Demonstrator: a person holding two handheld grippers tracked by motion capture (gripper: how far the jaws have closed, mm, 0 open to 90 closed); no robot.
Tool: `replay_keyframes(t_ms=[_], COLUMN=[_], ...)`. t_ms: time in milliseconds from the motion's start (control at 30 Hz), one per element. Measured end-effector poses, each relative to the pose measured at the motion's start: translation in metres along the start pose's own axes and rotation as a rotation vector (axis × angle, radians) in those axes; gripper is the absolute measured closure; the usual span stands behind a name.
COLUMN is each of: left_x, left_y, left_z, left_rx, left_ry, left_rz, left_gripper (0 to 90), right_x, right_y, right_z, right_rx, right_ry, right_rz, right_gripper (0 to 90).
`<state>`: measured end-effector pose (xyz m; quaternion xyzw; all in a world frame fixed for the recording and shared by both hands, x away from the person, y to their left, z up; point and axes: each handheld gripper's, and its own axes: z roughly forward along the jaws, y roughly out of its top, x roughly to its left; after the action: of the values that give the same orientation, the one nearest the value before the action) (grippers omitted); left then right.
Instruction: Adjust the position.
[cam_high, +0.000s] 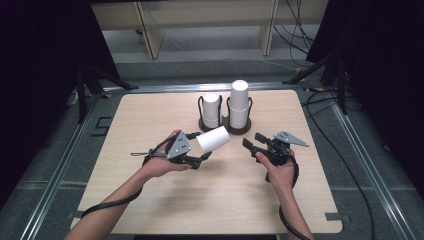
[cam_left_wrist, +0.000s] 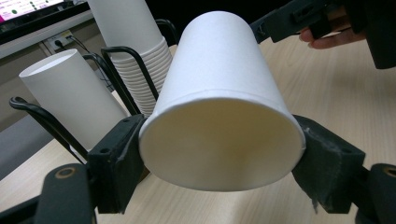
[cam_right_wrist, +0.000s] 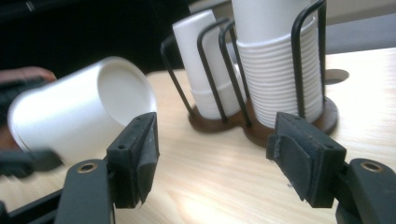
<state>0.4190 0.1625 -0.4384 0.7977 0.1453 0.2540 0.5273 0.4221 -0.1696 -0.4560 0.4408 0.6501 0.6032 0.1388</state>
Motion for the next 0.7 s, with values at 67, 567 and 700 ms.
replay_keyframes(t_ms=[67,567,700], left_x=[0.001,0.009,0.012], left_y=[0.0,0.003,0.007], left_z=[-0.002,-0.015,-0.017], left_rx=[0.009,0.087,0.111], left_ry=[-0.015,-0.12,-0.147], left_rz=[0.005,0.065,0.085], left_gripper=[23.0,23.7,23.8], right_x=[0.001,-0.007,-0.008], right_y=[-0.001,-0.005,-0.006], right_z=[-0.002,-0.018,-0.016], right_rx=[0.025,0.031,0.025], right_ry=[-0.025,-0.093,-0.083], right_rz=[-0.038,-0.093,-0.102], right_gripper=[32.5,31.7,31.5])
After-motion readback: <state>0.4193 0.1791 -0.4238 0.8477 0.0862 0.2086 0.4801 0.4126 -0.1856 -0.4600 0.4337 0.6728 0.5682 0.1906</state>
